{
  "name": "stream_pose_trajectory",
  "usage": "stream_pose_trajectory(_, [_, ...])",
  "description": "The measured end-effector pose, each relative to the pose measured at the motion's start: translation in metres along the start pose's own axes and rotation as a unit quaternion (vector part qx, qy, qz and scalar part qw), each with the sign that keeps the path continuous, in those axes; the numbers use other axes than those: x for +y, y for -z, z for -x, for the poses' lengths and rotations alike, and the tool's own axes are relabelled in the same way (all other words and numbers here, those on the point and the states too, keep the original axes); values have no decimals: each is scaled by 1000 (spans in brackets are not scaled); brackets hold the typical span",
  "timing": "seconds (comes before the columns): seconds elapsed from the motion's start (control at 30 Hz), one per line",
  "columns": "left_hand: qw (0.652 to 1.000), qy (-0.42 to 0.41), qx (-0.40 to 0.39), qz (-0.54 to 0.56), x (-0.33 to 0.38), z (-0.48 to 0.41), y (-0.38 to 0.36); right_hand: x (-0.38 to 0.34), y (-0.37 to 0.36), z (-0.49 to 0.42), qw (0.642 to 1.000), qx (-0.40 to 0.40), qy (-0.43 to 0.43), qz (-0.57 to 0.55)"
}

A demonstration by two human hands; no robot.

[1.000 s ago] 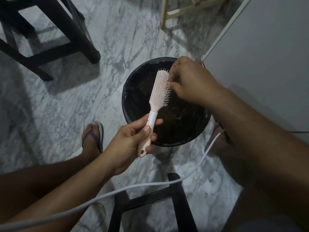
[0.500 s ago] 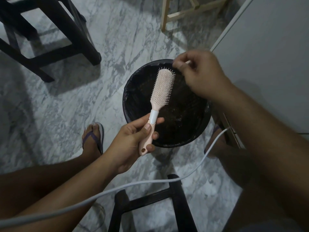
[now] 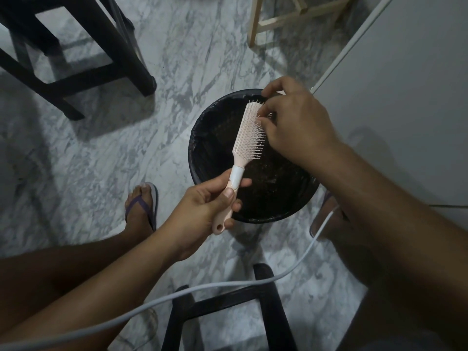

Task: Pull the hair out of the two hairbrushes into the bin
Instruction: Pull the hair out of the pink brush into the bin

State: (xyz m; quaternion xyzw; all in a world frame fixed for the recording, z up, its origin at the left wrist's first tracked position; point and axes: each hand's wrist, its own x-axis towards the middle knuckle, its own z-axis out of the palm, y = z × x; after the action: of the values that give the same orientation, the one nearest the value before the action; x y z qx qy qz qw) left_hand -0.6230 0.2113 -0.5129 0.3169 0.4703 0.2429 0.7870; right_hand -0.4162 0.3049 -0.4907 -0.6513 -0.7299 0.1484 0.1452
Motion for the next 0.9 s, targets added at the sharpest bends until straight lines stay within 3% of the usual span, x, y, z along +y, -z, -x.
stream_pose_trajectory(0.17, [1000,-3,12,6,1,-2,1,-3,-12,2,999,12,21,32])
stream_pose_trajectory(0.27, [998,31,10,55,-3,-1,0,-1,-15,-2,999,-33,4,13])
stream_pose_trajectory(0.4, [997,32,-6,74,-6,0,-1,10,3,-11,983,-98,-81,-130])
stream_pose_trajectory(0.6, [997,11,-10,77,-1,-3,-1,16,27,-15,922,14,-197,-334])
stream_pose_trajectory(0.77, [997,12,0,72,-3,-5,1,17,25,-17,945,63,-155,-281])
stream_pose_trajectory(0.9, [998,11,5,60,-4,-5,1,13,16,-12,989,-3,-52,-136])
